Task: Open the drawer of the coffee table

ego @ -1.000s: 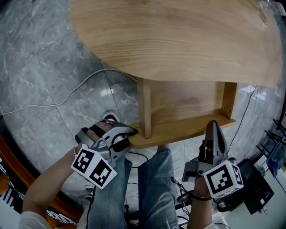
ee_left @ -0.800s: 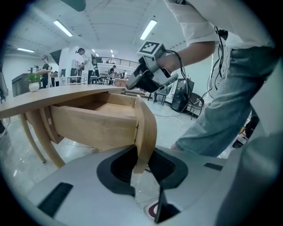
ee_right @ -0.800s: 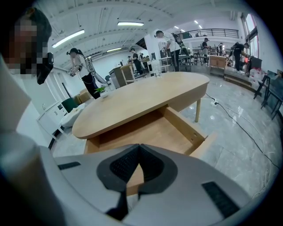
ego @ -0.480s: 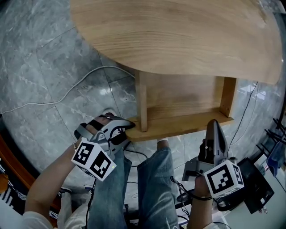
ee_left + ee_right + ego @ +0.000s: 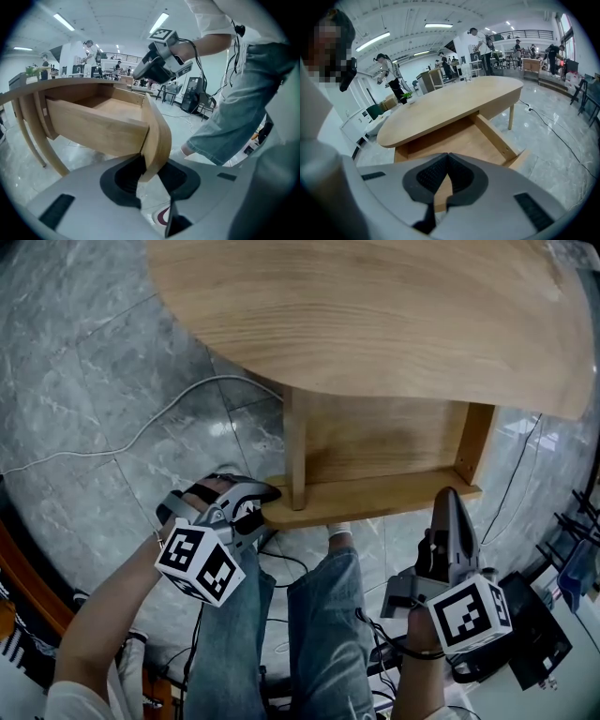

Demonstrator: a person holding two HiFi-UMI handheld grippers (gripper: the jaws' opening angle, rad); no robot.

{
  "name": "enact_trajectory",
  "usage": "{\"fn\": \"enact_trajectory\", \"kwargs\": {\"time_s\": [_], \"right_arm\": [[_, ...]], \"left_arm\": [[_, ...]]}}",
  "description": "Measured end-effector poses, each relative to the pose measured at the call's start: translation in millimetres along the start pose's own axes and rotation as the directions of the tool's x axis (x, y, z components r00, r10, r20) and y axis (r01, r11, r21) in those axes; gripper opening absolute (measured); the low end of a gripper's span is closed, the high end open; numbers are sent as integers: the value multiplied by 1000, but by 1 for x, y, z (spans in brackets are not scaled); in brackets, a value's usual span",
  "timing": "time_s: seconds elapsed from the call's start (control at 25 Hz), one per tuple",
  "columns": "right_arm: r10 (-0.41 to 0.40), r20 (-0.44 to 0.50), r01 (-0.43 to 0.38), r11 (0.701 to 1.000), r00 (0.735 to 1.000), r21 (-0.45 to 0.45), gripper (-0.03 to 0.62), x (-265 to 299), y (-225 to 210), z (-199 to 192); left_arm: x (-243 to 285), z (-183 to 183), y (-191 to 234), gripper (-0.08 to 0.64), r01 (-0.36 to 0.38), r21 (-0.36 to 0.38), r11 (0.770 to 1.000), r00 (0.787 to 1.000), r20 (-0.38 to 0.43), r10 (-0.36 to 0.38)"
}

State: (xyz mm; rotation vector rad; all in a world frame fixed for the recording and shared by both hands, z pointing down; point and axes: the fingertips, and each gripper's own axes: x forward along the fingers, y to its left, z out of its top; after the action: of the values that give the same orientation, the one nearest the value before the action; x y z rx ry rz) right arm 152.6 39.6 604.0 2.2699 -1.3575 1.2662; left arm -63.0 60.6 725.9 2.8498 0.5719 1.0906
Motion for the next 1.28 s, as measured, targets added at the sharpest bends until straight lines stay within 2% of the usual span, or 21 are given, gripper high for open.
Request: {"fn": "enact_trajectory", "kwargs": {"time_s": [0.16,0.48,0.72,0.96,1.16,1.28], "right_arm": [[12,-8,-13,1000,1000,-9,0,-1,0,1],[20,-1,-20,1000,1000,-20,0,-3,-6,5],[31,7,-30,1000,1000,-6,0,-10,-5,11],[61,29,-59,997,998,-38,0,-18,1,35],[73,59,-70,996,996,-56,0,-37,0,61],[90,85,-87,996,992,-30,0,-53,1,76]], "left_arm": [[3,-2,0,101,-2,-22,1000,1000,-7,2],[7,-8,2,107,-6,-17,1000,1000,-29,6],[9,-11,1,121,18,-39,999,997,-69,-21],[10,-21,2,161,45,-136,990,989,-131,-63],[-8,-22,1,160,-16,-200,980,985,-172,-19],[-31,-26,-7,163,-61,-267,962,977,-214,2]]}}
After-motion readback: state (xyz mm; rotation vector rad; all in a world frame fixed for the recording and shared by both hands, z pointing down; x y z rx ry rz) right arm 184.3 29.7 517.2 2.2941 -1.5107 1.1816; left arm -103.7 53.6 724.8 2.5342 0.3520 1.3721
